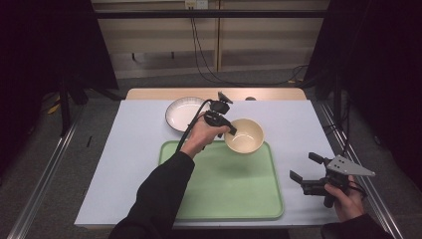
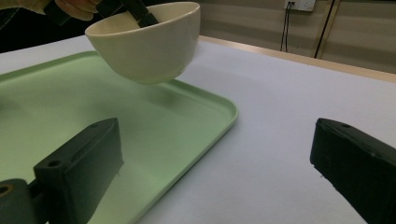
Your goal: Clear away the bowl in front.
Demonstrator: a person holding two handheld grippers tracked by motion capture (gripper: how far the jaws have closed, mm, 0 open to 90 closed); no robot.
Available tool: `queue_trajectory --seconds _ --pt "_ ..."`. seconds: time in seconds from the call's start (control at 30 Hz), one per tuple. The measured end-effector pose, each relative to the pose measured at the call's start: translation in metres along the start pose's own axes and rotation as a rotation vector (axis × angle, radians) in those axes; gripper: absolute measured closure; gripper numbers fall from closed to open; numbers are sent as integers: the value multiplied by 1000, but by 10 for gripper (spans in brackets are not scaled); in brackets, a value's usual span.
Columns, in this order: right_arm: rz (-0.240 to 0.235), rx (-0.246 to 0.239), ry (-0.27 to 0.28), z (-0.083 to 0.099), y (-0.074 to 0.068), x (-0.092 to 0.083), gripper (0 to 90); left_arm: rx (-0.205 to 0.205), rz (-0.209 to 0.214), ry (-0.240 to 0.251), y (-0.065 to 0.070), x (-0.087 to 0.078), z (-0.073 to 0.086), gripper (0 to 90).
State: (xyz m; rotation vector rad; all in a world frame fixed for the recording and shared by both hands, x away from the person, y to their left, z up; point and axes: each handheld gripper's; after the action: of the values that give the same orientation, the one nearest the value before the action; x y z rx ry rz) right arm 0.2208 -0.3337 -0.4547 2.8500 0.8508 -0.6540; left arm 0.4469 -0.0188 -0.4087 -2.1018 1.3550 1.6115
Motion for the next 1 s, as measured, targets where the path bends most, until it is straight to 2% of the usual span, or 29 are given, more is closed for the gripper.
queue_trajectory --seconds 0.1,0.2,0.23,0.3,0.33,0.4,0.57,0.77,0.9,1.0 --pt "-1 1 -1 0 0 0 19 2 -9 -6 1 8 -2 839" --pt "-2 0 -7 0 0 0 19 -25 -10 -2 3 18 -2 839" --pt "-2 1 -6 0 0 0 19 -16 -5 -14 3 20 -3 840" --pt "2 -2 -3 0 0 0 19 -22 -8 -3 7 23 -3 840" --pt "2 -1 -3 0 0 0 19 -10 3 -22 8 24 -4 839" --pt "-1 1 -5 0 0 0 19 -2 -7 -23 11 27 -6 840" --pt "1 0 -5 0 0 0 19 -28 -4 -22 16 36 -12 839" --pt "0 3 -4 1 1 0 19 -13 -1 -50 16 45 -17 839" --pt "1 4 -3 1 1 0 19 -25 -6 -58 14 51 -19 839" --pt "-1 1 -4 1 1 0 19 -20 -22 -68 14 55 -19 839"
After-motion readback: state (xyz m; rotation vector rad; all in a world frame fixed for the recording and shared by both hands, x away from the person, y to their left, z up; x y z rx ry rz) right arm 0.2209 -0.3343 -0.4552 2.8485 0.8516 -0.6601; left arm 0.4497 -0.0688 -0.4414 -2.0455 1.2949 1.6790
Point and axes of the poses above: each handheld gripper's, and its own axes: x roughly forward along the jaws, z roughly out of its underside, y roughly to its right, and after that the axes turned 7 degrees about -y, right-handed
